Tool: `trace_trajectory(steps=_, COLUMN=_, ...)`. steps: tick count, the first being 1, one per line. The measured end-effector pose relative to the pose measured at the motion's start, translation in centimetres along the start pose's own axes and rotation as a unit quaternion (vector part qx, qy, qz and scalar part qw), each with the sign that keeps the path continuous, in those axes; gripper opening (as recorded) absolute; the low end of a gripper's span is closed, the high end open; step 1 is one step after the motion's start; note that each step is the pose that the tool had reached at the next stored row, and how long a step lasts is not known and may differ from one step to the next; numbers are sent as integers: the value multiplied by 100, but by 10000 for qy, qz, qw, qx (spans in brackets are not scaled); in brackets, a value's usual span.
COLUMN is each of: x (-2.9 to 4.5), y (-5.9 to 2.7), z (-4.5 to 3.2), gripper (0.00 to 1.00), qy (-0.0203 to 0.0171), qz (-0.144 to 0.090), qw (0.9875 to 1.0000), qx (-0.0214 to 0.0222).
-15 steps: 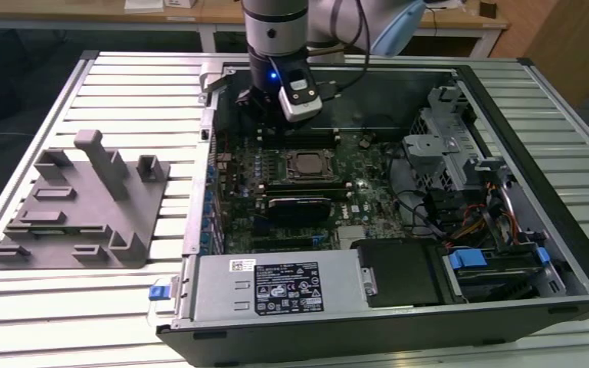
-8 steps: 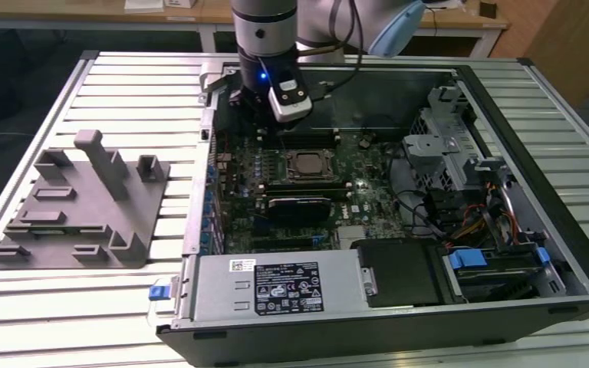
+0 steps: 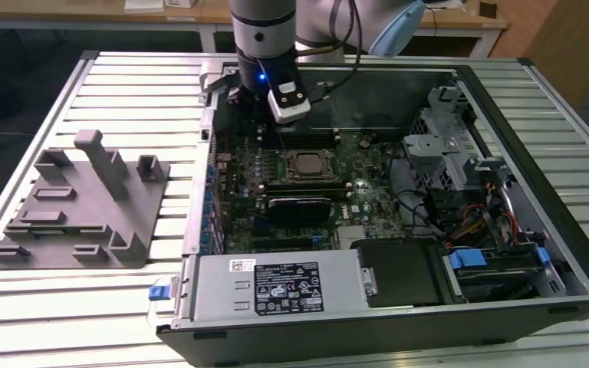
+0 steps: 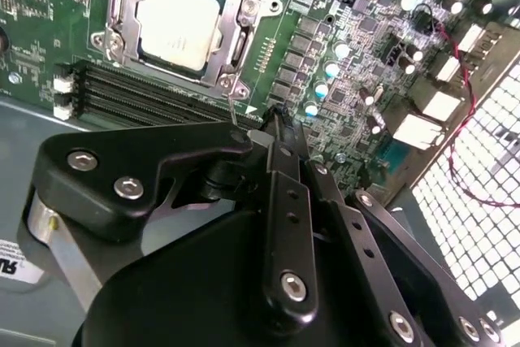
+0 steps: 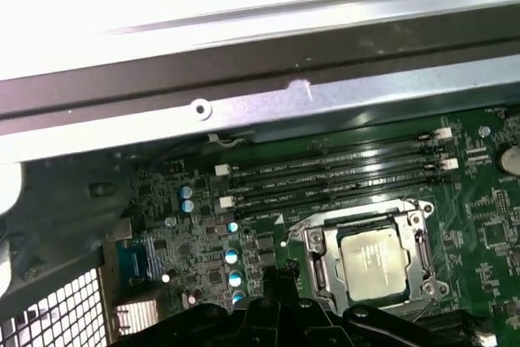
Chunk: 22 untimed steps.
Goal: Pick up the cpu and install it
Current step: 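Install the first cpu locking lever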
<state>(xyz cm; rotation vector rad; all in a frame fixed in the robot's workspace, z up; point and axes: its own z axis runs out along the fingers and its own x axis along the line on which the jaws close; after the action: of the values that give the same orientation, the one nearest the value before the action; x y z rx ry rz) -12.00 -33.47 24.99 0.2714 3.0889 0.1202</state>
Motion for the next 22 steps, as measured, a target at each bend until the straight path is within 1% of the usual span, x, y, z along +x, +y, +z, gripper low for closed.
trace_trajectory(steps=3, x=0, y=-1, z=4, gripper=11, qy=11, qz=-142, qw=9999, qx=-5)
trace_trajectory(steps=6, x=0, y=-1, z=5, gripper=11, qy=25, qz=-303, qw=9995, qx=-9)
trace_trajectory(steps=10, x=9, y=-3, z=10, gripper=11, qy=30, qz=-368, qw=9993, qx=-16)
trace_trajectory(steps=11, x=12, y=-4, z=11, gripper=11, qy=32, qz=-367, qw=9993, qx=-26)
trace_trajectory(steps=12, x=20, y=-5, z=13, gripper=11, qy=35, qz=-368, qw=9993, qx=-48)
trace_trajectory(steps=14, x=37, y=-9, z=15, gripper=11, qy=49, qz=-379, qw=9992, qx=-127)
trace_trajectory(steps=16, x=49, y=-11, z=16, gripper=11, qy=65, qz=-392, qw=9989, qx=-239)
trace_trajectory(steps=17, x=50, y=-11, z=16, gripper=11, qy=79, qz=-392, qw=9987, qx=-314)
trace_trajectory(steps=20, x=50, y=-11, z=16, gripper=11, qy=122, qz=-382, qw=9975, qx=-586)
trace_trajectory(steps=21, x=50, y=-11, z=16, gripper=11, qy=135, qz=-378, qw=9970, qx=-665)
trace_trajectory(steps=22, x=50, y=-11, z=16, gripper=11, qy=137, qz=-377, qw=9969, qx=-684)
